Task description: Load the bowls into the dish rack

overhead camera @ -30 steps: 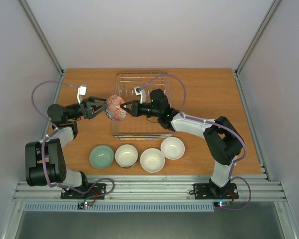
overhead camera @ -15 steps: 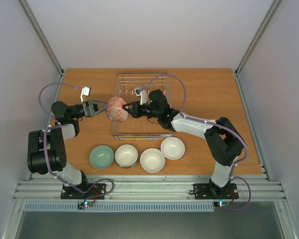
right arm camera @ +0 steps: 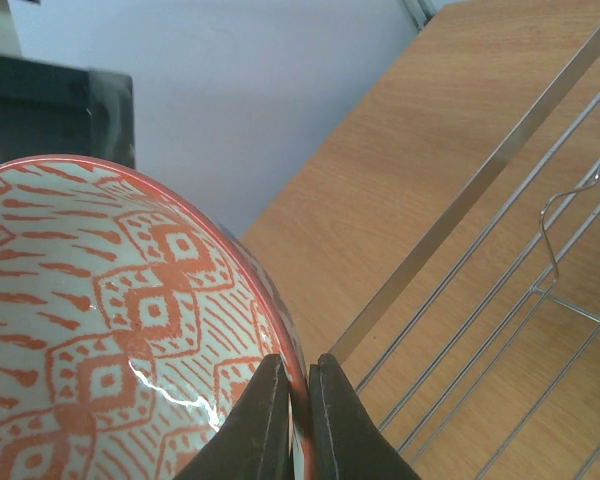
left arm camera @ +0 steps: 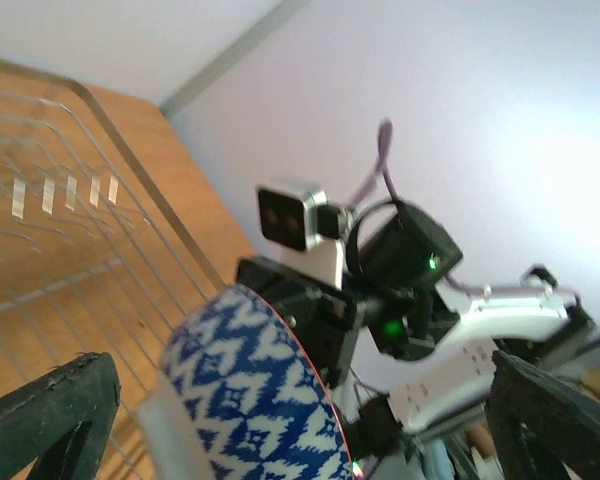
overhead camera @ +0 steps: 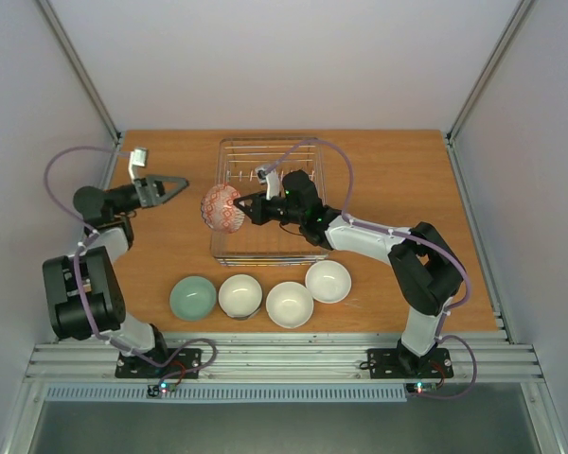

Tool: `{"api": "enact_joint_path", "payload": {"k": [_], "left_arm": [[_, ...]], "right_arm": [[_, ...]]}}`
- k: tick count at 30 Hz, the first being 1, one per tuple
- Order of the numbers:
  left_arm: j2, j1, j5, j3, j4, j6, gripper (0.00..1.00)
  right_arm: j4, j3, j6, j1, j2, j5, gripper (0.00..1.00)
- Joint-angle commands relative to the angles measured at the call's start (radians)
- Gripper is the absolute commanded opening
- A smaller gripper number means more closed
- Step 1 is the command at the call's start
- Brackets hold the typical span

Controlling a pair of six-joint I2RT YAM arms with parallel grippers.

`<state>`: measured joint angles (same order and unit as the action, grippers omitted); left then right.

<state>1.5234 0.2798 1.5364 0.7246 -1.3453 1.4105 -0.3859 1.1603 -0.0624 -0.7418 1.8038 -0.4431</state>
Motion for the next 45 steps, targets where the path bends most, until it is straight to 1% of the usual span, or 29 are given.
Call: {"api": "enact_joint_path", "payload": {"k": [1,3,6,8,10,11,12,13,14,15,16,17,18,19,21,22,24,26,30,32,34,37,41,42,45], "left_arm": [[-0.026,0.109,-0.028,0.095,-0.061,0.133,0.99],[-0.036,0.141,-0.033,0.139,-0.014,0.176,0.99],[-0.066,0.162,-0.017,0.238,-0.056,0.263,0.99],[-0.109,0.175,-0.009,0.291,-0.064,0.3,0.99],[-0.152,0.211,-0.013,0.327,-0.055,0.29,0.99],[-0.171,0.235,-0.02,0.337,-0.02,0.277,0.99],[-0.193,0.265,-0.032,0.343,0.08,0.203,0.99],[-0.216,0.294,-0.054,0.347,0.266,0.115,0.99],[-0.25,0.322,-0.102,0.361,0.577,-0.066,0.99],[-0.288,0.339,-0.216,0.428,1.067,-0.472,0.99],[-0.314,0.32,-0.566,0.543,1.669,-0.815,0.99],[-0.33,0.236,-0.789,0.586,1.849,-1.185,0.99],[-0.347,0.198,-0.799,0.564,1.845,-1.306,0.99],[-0.345,0.196,-0.735,0.532,1.822,-1.337,0.99],[-0.305,0.165,-0.613,0.527,1.893,-1.338,0.99],[-0.282,0.135,-0.59,0.522,1.931,-1.343,0.99],[-0.246,0.061,-0.593,0.505,2.022,-1.38,0.99],[-0.221,-0.009,-0.606,0.464,2.07,-1.428,0.99],[-0.188,-0.108,-0.502,0.419,2.16,-1.5,0.99],[-0.198,-0.124,-0.444,0.413,2.175,-1.506,0.99],[-0.226,-0.133,-0.421,0.423,2.186,-1.496,0.99],[-0.272,-0.144,-0.396,0.428,2.2,-1.479,0.99],[-0.334,-0.147,-0.395,0.43,2.208,-1.469,0.99],[-0.345,-0.146,-0.391,0.429,2.206,-1.462,0.99],[-0.359,-0.146,-0.369,0.435,2.206,-1.436,0.99]], "right_arm": [[-0.038,0.008,0.035,-0.013,-0.063,0.02,0.01],[-0.028,-0.005,0.043,-0.014,-0.079,0.029,0.01],[-0.006,-0.018,0.046,-0.019,-0.1,0.045,0.01],[0.005,-0.023,0.084,-0.019,-0.113,0.051,0.01],[0.009,-0.026,0.09,-0.022,-0.124,0.057,0.01],[0.012,-0.028,0.094,-0.024,-0.13,0.061,0.01],[0.015,-0.029,0.097,-0.027,-0.136,0.066,0.01],[0.019,-0.03,0.1,-0.029,-0.142,0.068,0.01],[0.024,-0.03,0.104,-0.032,-0.148,0.07,0.01],[0.029,-0.03,0.108,-0.035,-0.154,0.072,0.01],[0.034,-0.029,0.112,-0.037,-0.162,0.076,0.01],[0.038,-0.028,0.117,-0.039,-0.168,0.077,0.01],[0.04,-0.029,0.119,-0.041,-0.174,0.077,0.01],[0.041,-0.028,0.123,-0.042,-0.179,0.077,0.01],[0.043,-0.027,0.131,-0.042,-0.183,0.081,0.01],[0.043,-0.024,0.136,-0.041,-0.183,0.084,0.01],[0.051,-0.018,0.149,-0.041,-0.182,0.088,0.01],[0.057,-0.02,0.169,-0.042,-0.191,0.097,0.01],[0.051,-0.034,0.215,-0.036,-0.214,0.12,0.01],[0.009,-0.049,0.193,-0.016,-0.202,0.088,0.01],[-0.061,-0.069,0.142,0.016,-0.179,0.041,0.01],[-0.148,-0.09,0.086,0.055,-0.147,0.002,0.01],[-0.259,-0.141,0.064,0.064,-0.144,-0.034,0.01],[-0.283,-0.156,0.03,0.066,-0.142,-0.046,0.01],[-0.353,-0.155,-0.005,0.078,-0.106,-0.087,0.01]]}}
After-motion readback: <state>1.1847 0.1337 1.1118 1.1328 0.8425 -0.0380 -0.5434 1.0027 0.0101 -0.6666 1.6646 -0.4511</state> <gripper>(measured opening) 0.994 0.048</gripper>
